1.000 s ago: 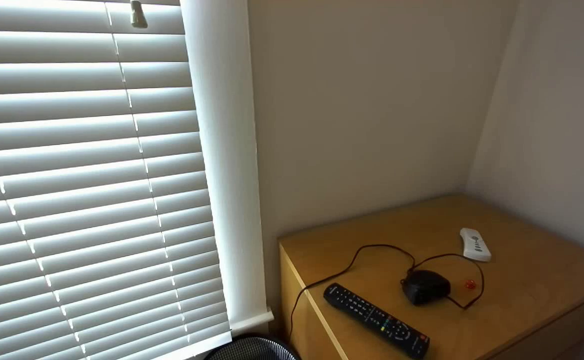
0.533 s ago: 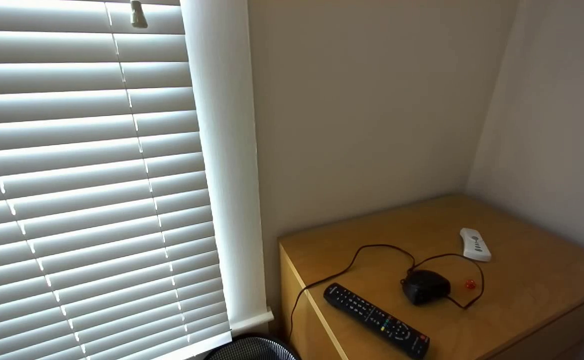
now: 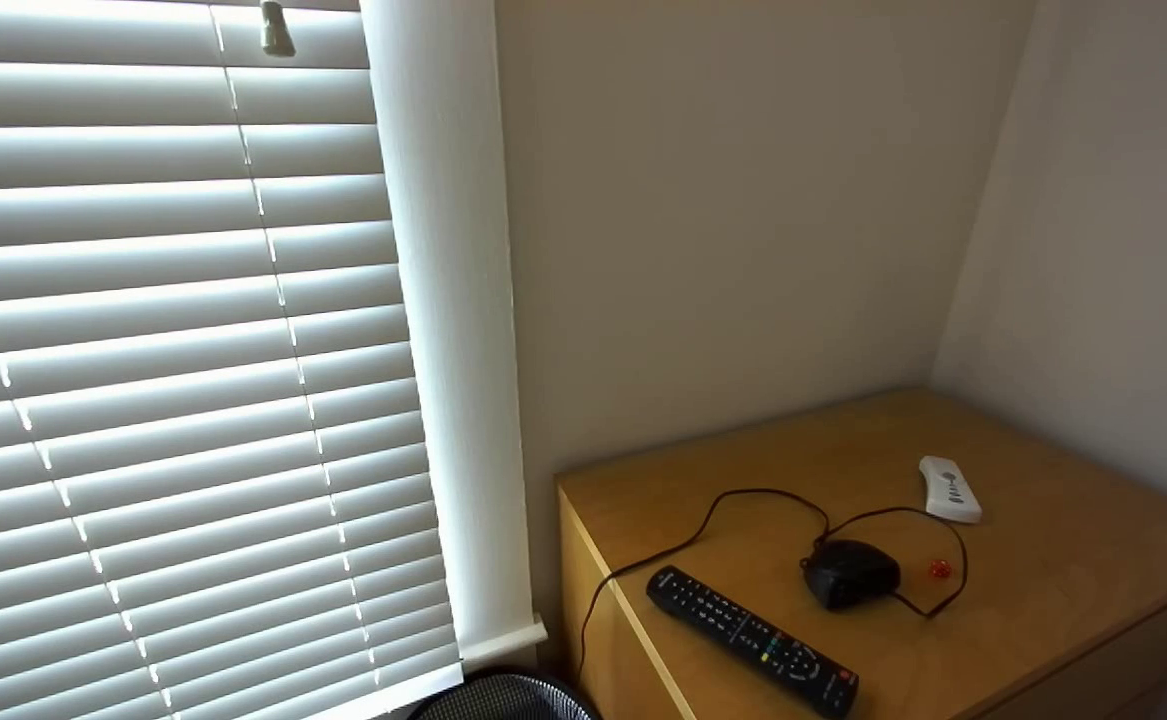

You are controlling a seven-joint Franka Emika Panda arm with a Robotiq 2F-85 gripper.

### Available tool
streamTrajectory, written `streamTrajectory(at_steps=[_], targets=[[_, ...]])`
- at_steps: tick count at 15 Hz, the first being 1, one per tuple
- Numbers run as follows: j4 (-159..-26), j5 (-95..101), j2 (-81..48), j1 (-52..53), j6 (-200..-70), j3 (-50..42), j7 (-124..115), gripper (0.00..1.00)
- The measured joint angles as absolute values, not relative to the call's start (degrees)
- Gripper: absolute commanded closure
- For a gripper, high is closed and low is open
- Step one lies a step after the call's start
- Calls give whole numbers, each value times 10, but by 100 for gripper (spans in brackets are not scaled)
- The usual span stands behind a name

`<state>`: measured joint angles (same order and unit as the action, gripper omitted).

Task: Move the orange object to the right

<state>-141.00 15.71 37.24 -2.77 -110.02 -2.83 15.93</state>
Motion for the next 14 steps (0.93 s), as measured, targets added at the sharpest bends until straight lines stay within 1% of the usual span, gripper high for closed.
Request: streamTrajectory(at_steps=[4,8,11,14], targets=[[-1410,145,331,-26,-1131,-80,207,0],[-1410,122,262,-24,-1199,-140,312,0],[-1410,80,202,-16,-1258,-162,405,0],[-1408,65,139,-13,-1317,-162,478,0]])
